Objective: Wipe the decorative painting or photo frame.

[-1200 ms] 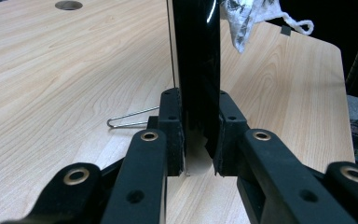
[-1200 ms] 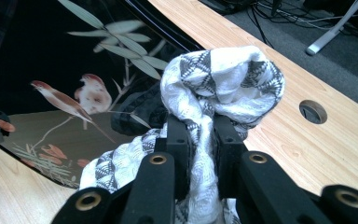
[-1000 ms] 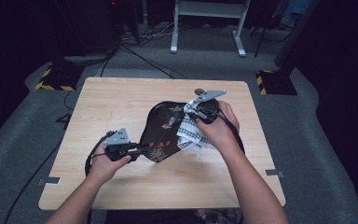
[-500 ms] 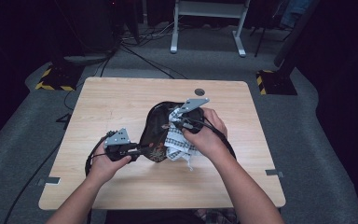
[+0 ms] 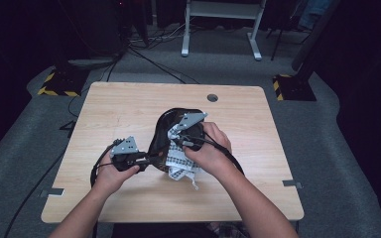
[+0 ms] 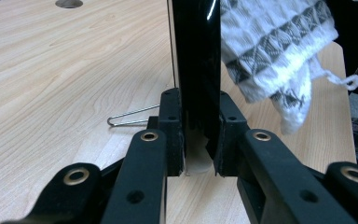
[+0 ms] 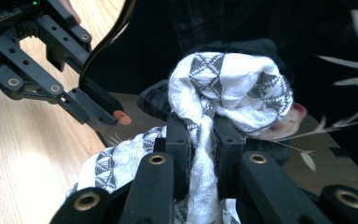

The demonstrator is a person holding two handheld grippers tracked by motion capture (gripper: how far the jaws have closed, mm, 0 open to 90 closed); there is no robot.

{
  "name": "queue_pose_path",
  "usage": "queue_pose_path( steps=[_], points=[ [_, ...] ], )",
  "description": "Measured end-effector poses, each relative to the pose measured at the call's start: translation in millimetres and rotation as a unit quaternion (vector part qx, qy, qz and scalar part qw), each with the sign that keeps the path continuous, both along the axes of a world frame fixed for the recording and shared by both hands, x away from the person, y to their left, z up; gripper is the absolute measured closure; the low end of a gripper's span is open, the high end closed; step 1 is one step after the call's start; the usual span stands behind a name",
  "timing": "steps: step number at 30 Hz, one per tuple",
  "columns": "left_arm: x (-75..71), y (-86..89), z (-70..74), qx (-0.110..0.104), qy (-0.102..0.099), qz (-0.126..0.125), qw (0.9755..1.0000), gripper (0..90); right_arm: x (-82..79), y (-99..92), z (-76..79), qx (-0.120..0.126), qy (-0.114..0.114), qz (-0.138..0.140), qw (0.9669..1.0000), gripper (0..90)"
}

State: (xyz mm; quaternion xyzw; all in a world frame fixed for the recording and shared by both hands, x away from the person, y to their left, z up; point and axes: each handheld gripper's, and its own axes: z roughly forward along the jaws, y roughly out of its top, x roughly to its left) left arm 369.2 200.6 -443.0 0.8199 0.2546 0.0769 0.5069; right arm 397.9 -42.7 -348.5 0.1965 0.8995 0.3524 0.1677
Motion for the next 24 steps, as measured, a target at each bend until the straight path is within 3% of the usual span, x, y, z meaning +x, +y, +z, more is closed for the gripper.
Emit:
queue_pose_path(
  steps=[6,16,24],
  points=[
    [0.1,0.3,-0.3,-0.003,0.002,0.001,1.0000,77.5,2.6,-4.4,0.5,0.006,0.005,-0.006,0.9999,80.6],
    [0.1,0.0,-0.2,-0.004,0.003,0.002,1.0000,77.5,18.7,-30.0,3.3,0.017,0.008,-0.049,0.9986,80.7],
    [0.0,-0.1,-0.2,-0.006,0.005,0.000,1.0000,77.2,31.7,-51.6,3.5,0.024,0.010,-0.089,0.9957,80.6]
  ],
)
